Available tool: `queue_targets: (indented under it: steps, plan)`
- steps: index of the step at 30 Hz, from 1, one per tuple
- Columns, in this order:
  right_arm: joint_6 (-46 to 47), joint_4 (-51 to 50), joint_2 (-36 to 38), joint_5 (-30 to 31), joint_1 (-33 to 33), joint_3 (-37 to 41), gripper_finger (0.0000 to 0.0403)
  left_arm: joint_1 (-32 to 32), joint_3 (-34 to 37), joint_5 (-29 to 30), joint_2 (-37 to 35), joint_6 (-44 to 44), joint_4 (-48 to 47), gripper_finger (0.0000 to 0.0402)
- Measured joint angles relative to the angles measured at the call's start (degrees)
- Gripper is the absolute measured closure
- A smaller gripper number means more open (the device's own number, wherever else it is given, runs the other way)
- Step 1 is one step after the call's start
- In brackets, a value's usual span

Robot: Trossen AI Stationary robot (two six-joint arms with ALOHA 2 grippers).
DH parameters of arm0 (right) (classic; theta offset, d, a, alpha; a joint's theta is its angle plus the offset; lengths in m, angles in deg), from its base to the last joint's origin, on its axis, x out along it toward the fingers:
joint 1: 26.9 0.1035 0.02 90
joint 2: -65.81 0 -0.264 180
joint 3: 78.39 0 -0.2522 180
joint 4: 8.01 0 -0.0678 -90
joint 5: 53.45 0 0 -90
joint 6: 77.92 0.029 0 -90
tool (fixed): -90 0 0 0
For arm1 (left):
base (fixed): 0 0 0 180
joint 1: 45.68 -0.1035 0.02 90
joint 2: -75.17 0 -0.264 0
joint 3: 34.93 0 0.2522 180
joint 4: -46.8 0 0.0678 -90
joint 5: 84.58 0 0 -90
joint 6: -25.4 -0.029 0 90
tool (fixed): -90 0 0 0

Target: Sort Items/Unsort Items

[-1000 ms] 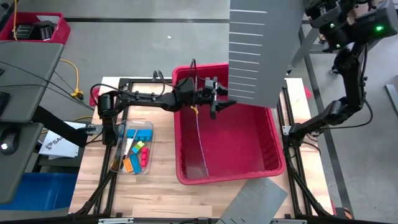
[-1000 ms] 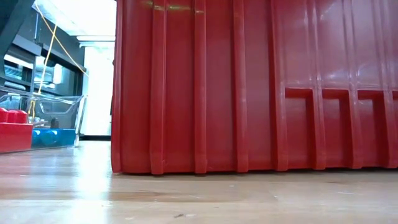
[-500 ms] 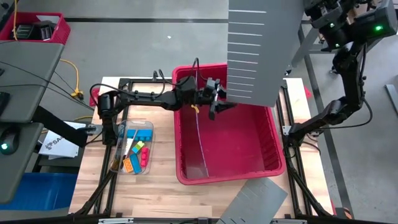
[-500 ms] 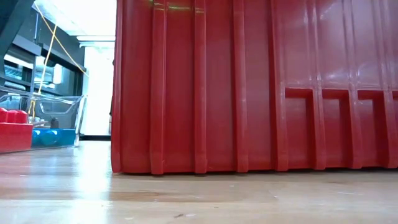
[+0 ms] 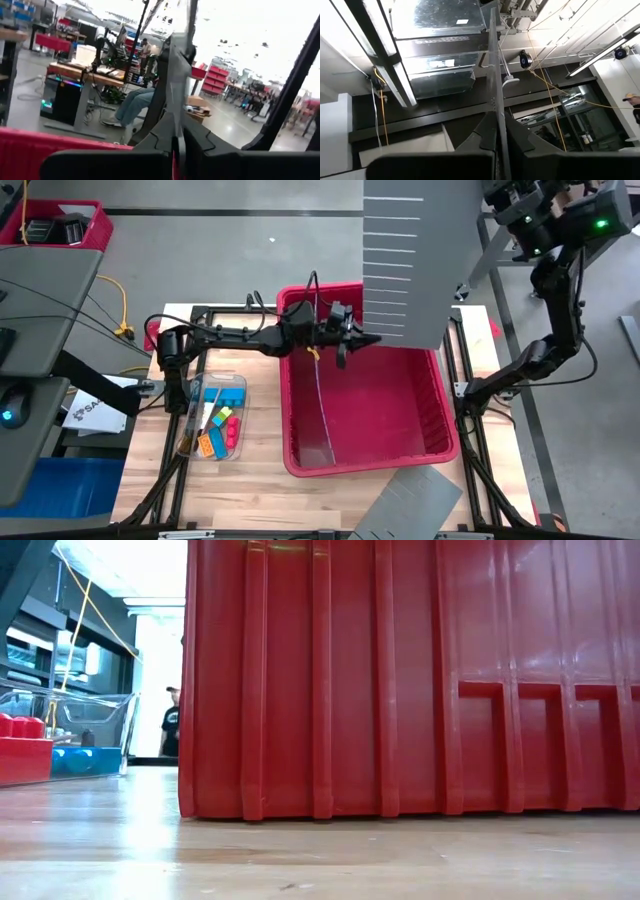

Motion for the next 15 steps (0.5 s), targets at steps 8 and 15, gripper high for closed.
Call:
queue_targets:
  steps: [8, 15]
  plan:
    - [1.1, -1.4, 0.5, -1.5, 0.0, 0.0, 0.0403, -4.5, 0.0, -11.8, -3.0, 6.2, -5.7, 0.0398]
    - [-0.1, -9.3, 2.2, -1.5, 0.0, 0.0, 0.0403, -11.0, 0.0, -19.1, -12.5, -7.5, -31.1, 0.0400]
